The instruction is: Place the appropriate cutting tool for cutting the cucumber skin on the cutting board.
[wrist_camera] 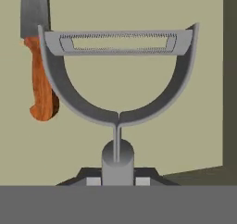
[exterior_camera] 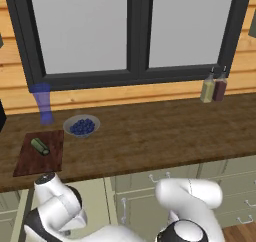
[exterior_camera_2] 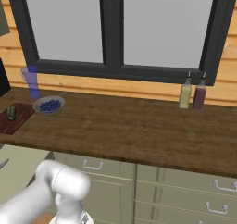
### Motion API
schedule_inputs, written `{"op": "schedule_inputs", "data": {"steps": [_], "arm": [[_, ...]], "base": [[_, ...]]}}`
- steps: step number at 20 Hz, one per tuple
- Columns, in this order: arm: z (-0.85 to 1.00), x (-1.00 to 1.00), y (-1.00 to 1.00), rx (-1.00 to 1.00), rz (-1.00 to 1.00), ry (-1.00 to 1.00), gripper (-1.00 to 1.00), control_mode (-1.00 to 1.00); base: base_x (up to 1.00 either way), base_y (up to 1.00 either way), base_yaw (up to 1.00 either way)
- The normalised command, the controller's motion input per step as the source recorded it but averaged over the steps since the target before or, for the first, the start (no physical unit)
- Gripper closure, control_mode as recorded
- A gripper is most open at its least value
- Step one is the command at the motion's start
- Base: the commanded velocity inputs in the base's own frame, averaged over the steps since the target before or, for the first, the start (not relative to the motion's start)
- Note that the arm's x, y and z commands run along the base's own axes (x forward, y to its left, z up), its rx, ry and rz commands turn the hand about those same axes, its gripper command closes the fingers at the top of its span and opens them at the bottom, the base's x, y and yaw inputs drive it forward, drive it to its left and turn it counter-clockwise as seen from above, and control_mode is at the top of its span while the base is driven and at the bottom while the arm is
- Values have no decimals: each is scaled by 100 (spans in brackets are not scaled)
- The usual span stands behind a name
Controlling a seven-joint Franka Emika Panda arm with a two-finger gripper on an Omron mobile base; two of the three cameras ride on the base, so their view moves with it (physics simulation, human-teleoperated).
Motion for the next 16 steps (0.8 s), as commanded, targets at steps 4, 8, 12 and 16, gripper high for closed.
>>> {"op": "schedule_inputs", "data": {"steps": [4,8,12,16], "arm": [[100,-64,0,0,0,-4,100,-100],[100,-11,0,0,0,0,100,-100],[100,57,4,0,0,0,100,-100],[100,100,17,-4,0,0,100,-100]], "base": [[0,0,0],[0,0,0],[0,0,0],[0,0,0]]}}
